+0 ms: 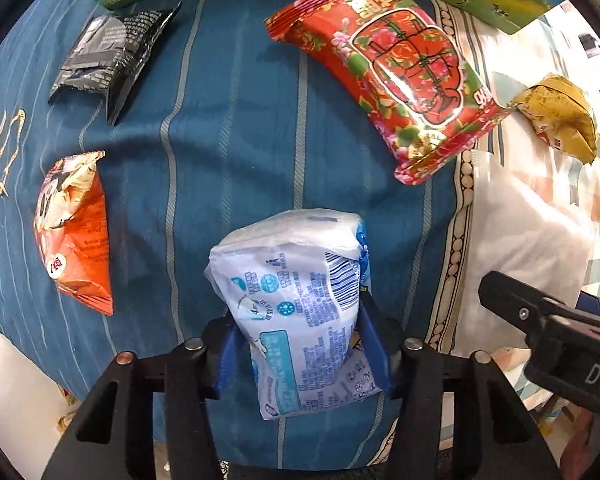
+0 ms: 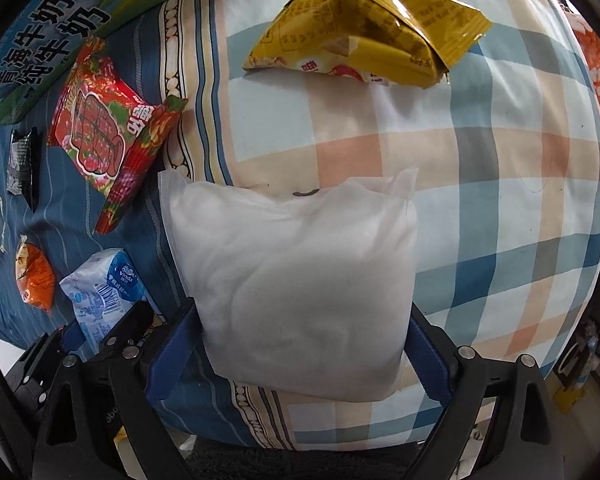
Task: Organize snacks
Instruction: 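Carry the blue-white pack and white pouch into the box with both tools, then open both tools to release the packs and lift out of the box, then grasp the panda chip bag with the left tool while the right tool grasps the red candy bag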
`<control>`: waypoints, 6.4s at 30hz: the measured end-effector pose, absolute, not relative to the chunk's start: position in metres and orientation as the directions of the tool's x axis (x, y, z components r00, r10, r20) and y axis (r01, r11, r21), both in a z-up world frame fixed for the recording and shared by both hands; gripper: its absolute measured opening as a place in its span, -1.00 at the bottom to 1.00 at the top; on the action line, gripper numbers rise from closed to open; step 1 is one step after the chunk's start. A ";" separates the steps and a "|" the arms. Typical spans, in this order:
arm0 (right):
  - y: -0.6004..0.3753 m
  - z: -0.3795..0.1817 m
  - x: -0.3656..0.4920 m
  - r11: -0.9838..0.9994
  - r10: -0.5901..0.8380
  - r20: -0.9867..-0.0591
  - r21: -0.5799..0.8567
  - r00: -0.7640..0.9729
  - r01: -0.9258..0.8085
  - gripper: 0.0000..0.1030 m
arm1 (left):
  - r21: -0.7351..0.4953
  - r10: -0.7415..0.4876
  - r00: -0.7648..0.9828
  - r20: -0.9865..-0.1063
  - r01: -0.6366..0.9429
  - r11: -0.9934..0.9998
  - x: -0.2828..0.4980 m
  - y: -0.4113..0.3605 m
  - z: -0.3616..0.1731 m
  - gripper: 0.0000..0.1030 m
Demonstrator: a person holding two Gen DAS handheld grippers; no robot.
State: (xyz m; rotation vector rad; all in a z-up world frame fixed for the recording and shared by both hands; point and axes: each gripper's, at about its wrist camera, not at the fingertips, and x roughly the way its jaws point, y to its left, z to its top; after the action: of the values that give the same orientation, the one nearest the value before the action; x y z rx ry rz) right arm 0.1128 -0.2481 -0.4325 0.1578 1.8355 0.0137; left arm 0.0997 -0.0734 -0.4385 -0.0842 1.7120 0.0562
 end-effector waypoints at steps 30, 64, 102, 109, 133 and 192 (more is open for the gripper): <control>-0.309 -0.267 0.075 0.938 0.348 -0.934 0.347 -0.076 0.020 0.36 | -0.093 -0.076 0.188 -0.979 -0.082 0.992 0.100 -0.071 -0.265 -0.30; -0.161 -0.264 0.397 0.962 0.268 -0.958 0.271 0.099 0.018 0.36 | -0.278 -0.287 0.148 -0.946 0.079 0.957 0.416 0.020 -0.258 -0.29; -0.141 -0.337 0.443 0.990 0.096 -0.994 0.101 -0.050 -0.099 0.87 | -0.168 -0.170 0.072 -0.983 0.033 0.985 0.444 0.025 -0.314 0.40; -0.141 -0.309 0.395 0.993 0.110 -0.993 0.108 0.034 -0.050 1.00 | -0.107 -0.110 0.148 -0.983 0.027 0.994 0.400 0.032 -0.281 0.91; -0.156 -0.170 0.254 0.996 0.078 -0.949 0.061 0.305 -0.066 1.00 | -0.063 -0.052 0.401 -0.915 -0.014 0.998 0.252 0.038 -0.159 0.91; -0.177 -0.441 0.137 0.991 0.126 -0.939 0.105 -0.321 0.081 0.03 | -0.064 -0.065 -0.139 -0.988 -0.014 0.998 0.133 0.003 -0.433 -0.11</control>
State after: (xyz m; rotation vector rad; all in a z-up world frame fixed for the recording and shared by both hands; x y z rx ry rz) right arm 0.1369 -0.1775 -0.4406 0.1490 1.9000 0.0452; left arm 0.1330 0.0030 -0.4329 -0.0591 1.7102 -0.0443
